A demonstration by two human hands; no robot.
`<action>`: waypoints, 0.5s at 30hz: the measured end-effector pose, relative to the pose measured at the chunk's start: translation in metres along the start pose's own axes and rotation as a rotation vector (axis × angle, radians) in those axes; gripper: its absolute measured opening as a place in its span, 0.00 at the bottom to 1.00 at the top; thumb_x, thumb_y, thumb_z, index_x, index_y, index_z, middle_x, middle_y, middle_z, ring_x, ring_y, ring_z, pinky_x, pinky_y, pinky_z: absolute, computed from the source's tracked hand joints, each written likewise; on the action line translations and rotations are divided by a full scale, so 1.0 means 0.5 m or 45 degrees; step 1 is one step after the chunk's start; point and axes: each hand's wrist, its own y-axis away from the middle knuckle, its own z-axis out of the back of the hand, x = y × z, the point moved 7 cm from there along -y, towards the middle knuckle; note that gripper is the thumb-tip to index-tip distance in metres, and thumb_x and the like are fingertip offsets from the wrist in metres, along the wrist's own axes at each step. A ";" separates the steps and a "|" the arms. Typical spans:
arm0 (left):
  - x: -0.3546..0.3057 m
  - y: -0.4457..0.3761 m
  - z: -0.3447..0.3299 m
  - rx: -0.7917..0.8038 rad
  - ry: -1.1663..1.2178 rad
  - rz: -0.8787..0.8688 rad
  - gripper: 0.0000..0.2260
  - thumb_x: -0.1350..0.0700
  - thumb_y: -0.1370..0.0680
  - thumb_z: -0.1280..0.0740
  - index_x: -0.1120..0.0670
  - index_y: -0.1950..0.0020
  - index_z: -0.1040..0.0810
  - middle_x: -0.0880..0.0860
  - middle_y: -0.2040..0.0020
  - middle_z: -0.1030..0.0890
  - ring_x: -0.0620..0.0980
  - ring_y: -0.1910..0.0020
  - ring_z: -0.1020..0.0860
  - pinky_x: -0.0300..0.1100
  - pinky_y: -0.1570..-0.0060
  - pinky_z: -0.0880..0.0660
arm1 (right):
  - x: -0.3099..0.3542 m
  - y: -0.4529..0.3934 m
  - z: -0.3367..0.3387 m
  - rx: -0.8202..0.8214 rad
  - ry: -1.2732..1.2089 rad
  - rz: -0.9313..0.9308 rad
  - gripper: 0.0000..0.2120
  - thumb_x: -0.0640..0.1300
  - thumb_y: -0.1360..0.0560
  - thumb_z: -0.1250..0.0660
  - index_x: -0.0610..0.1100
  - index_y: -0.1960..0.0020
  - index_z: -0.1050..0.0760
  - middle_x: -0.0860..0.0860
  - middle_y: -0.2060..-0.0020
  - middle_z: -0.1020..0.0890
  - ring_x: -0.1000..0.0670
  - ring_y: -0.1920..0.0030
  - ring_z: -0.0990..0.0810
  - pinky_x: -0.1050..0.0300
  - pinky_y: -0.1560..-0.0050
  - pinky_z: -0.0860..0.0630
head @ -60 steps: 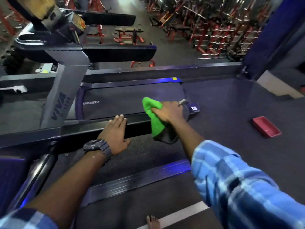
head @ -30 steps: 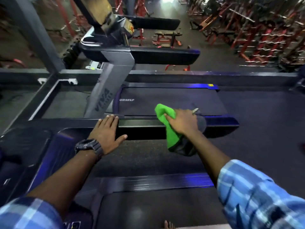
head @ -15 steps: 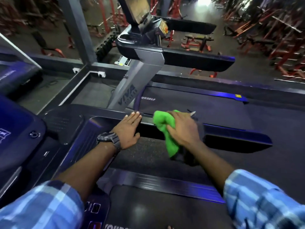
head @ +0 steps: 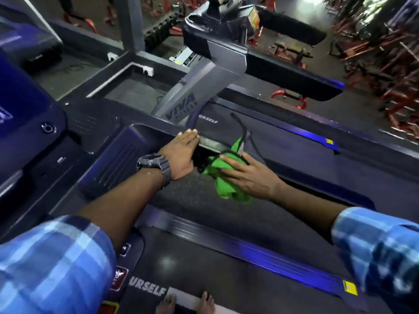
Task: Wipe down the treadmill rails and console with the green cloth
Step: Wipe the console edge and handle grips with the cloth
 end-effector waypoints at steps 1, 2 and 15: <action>-0.001 -0.002 0.001 -0.015 0.002 0.017 0.33 0.59 0.27 0.37 0.62 0.25 0.46 0.59 0.23 0.47 0.55 0.23 0.49 0.46 0.25 0.55 | 0.006 -0.029 0.003 -0.008 0.008 -0.053 0.20 0.44 0.22 0.44 0.46 0.33 0.24 0.50 0.30 0.25 0.42 0.25 0.34 0.37 0.29 0.43; -0.006 -0.003 0.001 -0.021 0.004 0.038 0.33 0.58 0.27 0.37 0.62 0.25 0.45 0.60 0.23 0.47 0.55 0.23 0.49 0.47 0.25 0.55 | 0.019 -0.054 0.003 0.017 0.003 -0.092 0.21 0.45 0.22 0.43 0.46 0.31 0.26 0.50 0.28 0.27 0.41 0.24 0.36 0.35 0.29 0.44; -0.200 -0.018 -0.045 0.005 -0.107 -0.036 0.34 0.51 0.25 0.38 0.55 0.23 0.49 0.54 0.22 0.50 0.54 0.23 0.50 0.50 0.25 0.53 | -0.018 0.180 -0.047 -0.029 0.053 -0.054 0.19 0.46 0.21 0.41 0.45 0.32 0.26 0.50 0.29 0.26 0.43 0.25 0.34 0.38 0.26 0.46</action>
